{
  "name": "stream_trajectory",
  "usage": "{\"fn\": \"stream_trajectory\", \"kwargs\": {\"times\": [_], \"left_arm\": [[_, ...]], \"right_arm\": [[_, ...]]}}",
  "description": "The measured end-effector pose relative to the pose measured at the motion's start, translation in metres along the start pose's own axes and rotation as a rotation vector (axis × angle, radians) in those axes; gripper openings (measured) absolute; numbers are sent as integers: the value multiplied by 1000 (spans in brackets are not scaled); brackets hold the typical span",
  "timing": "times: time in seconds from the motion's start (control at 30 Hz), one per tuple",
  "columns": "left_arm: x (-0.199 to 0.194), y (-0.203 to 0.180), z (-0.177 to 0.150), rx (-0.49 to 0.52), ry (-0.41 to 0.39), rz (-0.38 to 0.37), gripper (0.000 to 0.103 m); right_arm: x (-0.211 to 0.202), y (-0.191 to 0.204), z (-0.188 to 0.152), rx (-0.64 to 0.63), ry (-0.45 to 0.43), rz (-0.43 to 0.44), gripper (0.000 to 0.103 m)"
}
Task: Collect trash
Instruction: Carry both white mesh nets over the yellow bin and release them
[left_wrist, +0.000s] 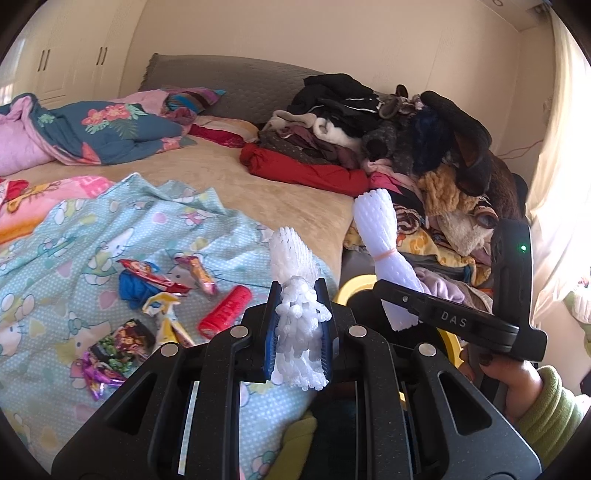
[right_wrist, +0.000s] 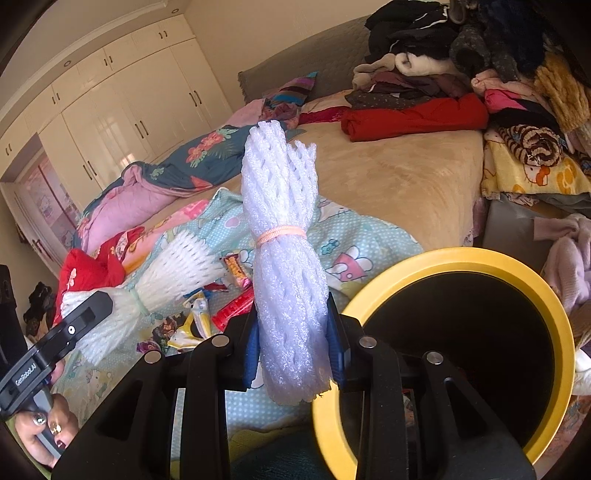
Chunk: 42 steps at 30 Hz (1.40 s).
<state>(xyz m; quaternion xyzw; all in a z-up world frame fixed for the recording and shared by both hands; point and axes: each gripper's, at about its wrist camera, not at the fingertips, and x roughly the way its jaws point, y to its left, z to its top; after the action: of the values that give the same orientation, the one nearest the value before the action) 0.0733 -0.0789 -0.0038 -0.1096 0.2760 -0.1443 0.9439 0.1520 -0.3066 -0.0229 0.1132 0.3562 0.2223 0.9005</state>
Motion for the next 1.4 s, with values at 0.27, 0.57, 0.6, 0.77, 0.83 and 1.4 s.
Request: {"fn": "stream_trajectory", "kwargs": {"times": [0.27,0.57,0.6,0.77,0.83,1.4], "left_arm": [[9,-23,-3,29,13,-40,13],[19,-45,-7,68,28,-80,13],[20,-47,-7,74,29,-86,13],[30,-61,-12,102,46,-111,13],[34,-67,-14,114,56,-121,13],[83,-96,-33,183,150,-154,13]], "right_arm": [[-14,-23,0,49,-24,-28,29],[-27,-53,-1,107,-45,-76,29],[-28,-56,-2,112,-47,-81,29],[-33,-72,-3,139,-55,-115,29],[-35,-81,-4,153,-55,-130,29],[-40,-127,-21,240,-37,-212,29]]}}
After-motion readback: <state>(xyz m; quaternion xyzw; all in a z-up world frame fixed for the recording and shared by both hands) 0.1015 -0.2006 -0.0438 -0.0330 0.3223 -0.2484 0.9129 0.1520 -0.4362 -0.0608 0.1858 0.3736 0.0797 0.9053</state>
